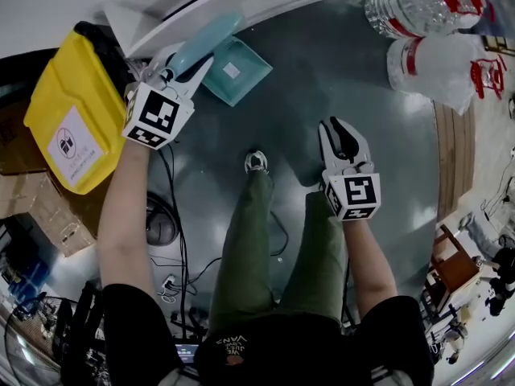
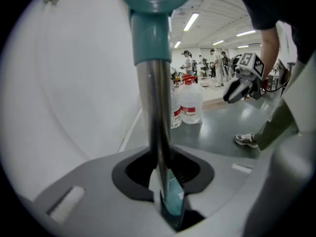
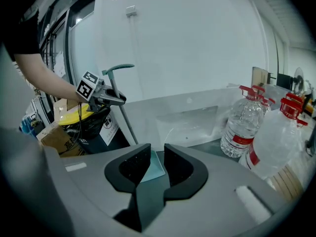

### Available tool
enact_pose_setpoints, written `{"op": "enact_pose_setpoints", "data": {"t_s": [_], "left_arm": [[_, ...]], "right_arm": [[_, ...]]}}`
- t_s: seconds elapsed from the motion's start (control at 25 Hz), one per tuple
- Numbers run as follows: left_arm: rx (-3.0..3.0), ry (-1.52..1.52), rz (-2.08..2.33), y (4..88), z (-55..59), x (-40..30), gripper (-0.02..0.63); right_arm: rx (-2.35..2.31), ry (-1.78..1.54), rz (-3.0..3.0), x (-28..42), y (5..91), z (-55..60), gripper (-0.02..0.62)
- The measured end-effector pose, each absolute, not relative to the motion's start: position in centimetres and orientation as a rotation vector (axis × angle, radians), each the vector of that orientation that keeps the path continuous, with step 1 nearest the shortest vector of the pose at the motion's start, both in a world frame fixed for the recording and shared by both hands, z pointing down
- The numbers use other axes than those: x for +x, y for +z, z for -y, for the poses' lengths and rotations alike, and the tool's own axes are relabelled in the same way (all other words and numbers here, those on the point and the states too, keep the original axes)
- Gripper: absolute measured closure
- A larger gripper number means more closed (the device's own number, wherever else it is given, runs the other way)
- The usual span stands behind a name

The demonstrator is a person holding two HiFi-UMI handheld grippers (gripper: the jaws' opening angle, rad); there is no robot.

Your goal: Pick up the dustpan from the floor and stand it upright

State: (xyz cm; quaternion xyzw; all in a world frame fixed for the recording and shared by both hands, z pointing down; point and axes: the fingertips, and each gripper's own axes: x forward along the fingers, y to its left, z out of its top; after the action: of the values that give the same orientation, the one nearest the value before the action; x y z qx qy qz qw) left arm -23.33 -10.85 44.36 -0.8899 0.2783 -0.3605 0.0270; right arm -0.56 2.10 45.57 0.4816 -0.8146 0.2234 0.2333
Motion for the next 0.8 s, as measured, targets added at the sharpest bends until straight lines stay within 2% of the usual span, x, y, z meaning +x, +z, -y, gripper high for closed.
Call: {"op": "enact_pose_setpoints", "data": {"t_s": [0.44, 0.8], "left_arm": [[-2.715, -1.174, -1.023, 43.2, 11.1, -22.7, 0.462], [-2.713, -1.127, -1.249, 37.4, 7.6, -20.9, 0.448]], "right_arm": [[1.337, 0.605, 2.266, 2.4, 42.8, -1.9, 0.512], [1.298, 0.570, 2.343, 5.3, 35.8, -1.6, 0.512]]}}
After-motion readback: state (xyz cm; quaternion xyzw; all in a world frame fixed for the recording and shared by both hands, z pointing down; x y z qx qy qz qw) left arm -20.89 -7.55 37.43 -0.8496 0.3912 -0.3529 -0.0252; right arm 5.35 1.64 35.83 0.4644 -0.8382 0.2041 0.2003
